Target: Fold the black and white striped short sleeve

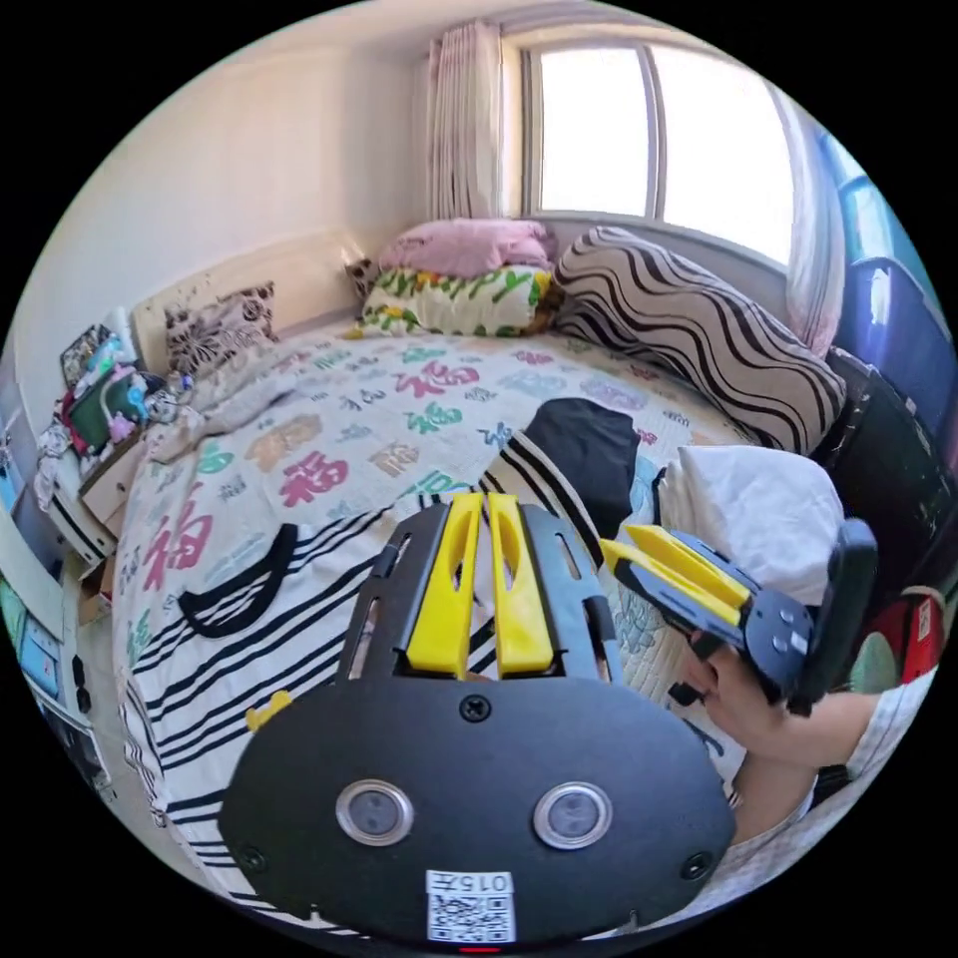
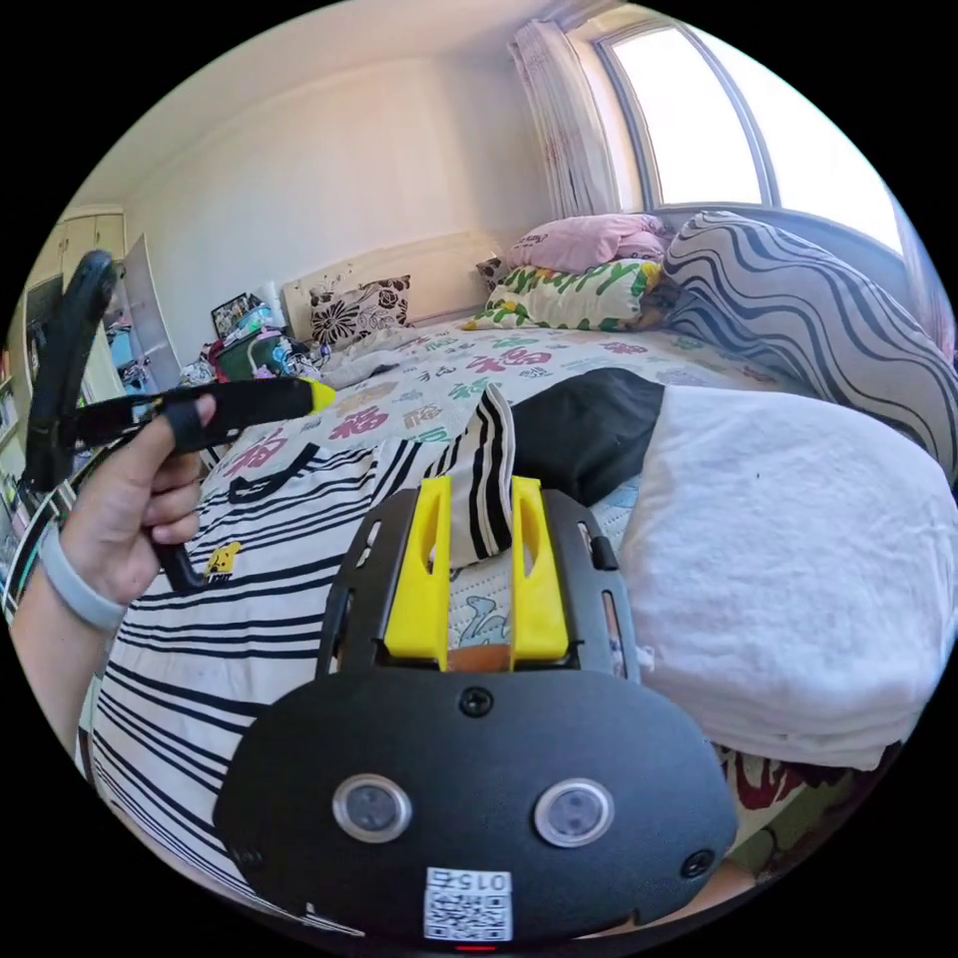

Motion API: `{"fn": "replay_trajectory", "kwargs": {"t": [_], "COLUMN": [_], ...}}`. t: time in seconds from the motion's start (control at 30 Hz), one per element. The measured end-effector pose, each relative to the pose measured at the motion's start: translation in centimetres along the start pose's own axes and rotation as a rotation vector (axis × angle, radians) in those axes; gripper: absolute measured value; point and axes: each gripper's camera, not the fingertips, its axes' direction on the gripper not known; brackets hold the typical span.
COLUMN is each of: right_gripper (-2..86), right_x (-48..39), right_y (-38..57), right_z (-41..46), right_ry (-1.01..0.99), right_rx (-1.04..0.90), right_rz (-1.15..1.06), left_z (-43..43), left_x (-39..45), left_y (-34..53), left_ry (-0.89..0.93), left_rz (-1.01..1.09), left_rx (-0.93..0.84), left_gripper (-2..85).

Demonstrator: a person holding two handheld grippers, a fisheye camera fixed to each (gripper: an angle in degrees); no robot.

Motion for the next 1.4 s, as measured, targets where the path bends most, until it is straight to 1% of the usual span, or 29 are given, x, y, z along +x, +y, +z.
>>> {"fn": "replay_trajectory", "kwargs": {"t": [0.1,0.2,0.33,0.4,0.47,0.57,0.67,0.83,0.9,0.97,1.03,1.07,1.13,1.2,1.23,1.3,1.37,1.4], "right_gripper": [9.2,9.0,8.5,7.6,6.3,1.9,0.2,-0.7,-0.7,-0.8,-0.8,-0.7,-0.7,-0.6,-0.6,-0.5,0.1,0.6], "right_x": [1.9,3.1,3.7,3.8,4.1,4.8,5.2,3.3,1.3,-0.7,-2.5,-3.6,-5.2,-6.9,-7.2,-7.9,-7.5,-6.7], "right_y": [-1.4,-2.7,-3.9,-4.6,-5.1,-5.9,-6.7,-7.7,-8.0,-7.9,-7.4,-6.9,-6.1,-4.7,-4.4,-3.8,-4.3,-5.1], "right_z": [2.3,4.1,5.5,6.3,6.9,8.0,8.1,6.1,5.0,4.6,4.8,5.4,6.7,8.4,8.7,9.1,8.5,7.8], "right_ry": [-0.046,-0.117,-0.126,-0.112,-0.127,-0.132,-0.184,-0.272,-0.406,-0.489,-0.534,-0.578,-0.62,-0.576,-0.571,-0.609,-0.655,-0.668], "right_rx": [-0.091,-0.171,-0.212,-0.23,-0.246,-0.286,-0.278,-0.17,-0.163,-0.192,-0.21,-0.249,-0.325,-0.404,-0.423,-0.496,-0.494,-0.446], "right_rz": [0.07,0.103,0.108,0.107,0.114,0.144,0.142,-0.01,-0.131,-0.231,-0.28,-0.284,-0.303,-0.344,-0.359,-0.419,-0.447,-0.44], "left_z": [6.6,11.9,18.7,22.2,23.7,24.9,24.7,18.4,14.2,11.8,9.9,9.1,9.1,10.7,11.2,13.1,12.9,12.0], "left_x": [0.2,-0.3,-1.1,-1.3,-1.6,-3.0,-5.2,-11.8,-16.2,-19.6,-22.7,-24.5,-27.0,-29.9,-30.5,-32.3,-32.8,-32.8], "left_y": [-4.3,-7.4,-9.7,-10.0,-10.1,-10.1,-9.9,-8.1,-5.2,-2.2,1.5,3.9,7.4,11.4,12.3,14.7,15.3,15.2], "left_ry": [0.039,0.026,0.047,0.013,-0.013,-0.009,0.022,0.04,0.049,0.049,0.034,0.014,-0.007,-0.005,-0.01,-0.058,-0.102,-0.139], "left_rz": [-0.025,-0.085,-0.135,-0.146,-0.146,-0.183,-0.196,-0.203,-0.235,-0.277,-0.332,-0.362,-0.433,-0.532,-0.548,-0.593,-0.578,-0.555], "left_rx": [-0.081,-0.102,-0.208,-0.254,-0.233,-0.191,-0.152,0.011,0.075,0.092,0.117,0.132,0.125,0.07,0.046,-0.095,-0.136,-0.127], "left_gripper": [6.7,7.6,9.6,10.2,8.8,2.5,0.4,0.0,0.0,0.0,0.0,0.0,0.0,0.2,0.2,0.7,1.9,3.0]}}
